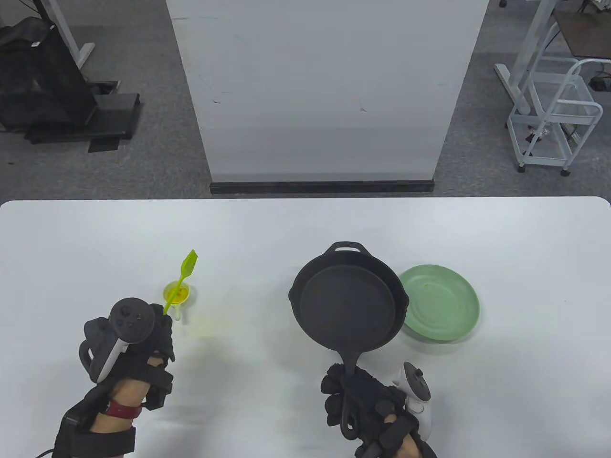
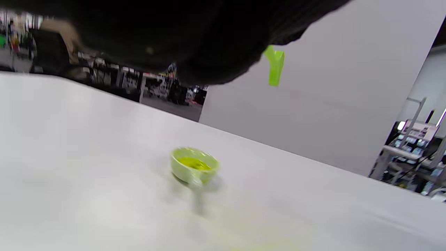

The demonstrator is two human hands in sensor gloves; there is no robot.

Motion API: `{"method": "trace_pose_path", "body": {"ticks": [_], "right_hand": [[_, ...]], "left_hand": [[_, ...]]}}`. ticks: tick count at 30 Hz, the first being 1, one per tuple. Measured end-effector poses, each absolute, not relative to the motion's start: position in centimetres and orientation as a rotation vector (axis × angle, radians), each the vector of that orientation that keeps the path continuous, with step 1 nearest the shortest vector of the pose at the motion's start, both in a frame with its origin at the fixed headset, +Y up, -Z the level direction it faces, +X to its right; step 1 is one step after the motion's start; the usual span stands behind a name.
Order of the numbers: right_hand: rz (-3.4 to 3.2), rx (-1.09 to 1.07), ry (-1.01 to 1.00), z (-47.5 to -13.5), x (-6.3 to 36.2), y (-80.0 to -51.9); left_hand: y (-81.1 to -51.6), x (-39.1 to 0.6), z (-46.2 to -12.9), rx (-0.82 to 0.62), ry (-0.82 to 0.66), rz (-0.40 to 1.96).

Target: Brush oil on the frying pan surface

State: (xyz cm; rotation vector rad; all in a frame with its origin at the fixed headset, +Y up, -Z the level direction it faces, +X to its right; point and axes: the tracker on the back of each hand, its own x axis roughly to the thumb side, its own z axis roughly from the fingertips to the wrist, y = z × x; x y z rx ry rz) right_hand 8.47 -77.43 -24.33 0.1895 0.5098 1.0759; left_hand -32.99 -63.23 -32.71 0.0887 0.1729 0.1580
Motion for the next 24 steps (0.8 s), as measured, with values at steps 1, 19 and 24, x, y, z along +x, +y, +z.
{"method": "trace_pose_path", "body": {"ticks": [1,19,24], "right_hand": [[1.076,0.192,0.506,-24.3,8.5,-77.4],[1.072,0.216,0.517,-24.0,8.4,-77.3],[1.075,0.227,0.525,-24.0,8.3,-77.2]], "left_hand": [[-63.2,-33.0,-32.8,0.126,0.176,0.068],[-67.7,-34.2,-34.3,-0.043,0.253,-0.084],[-68.0,-34.4,-34.7,-0.064,0.277,-0.081]]}}
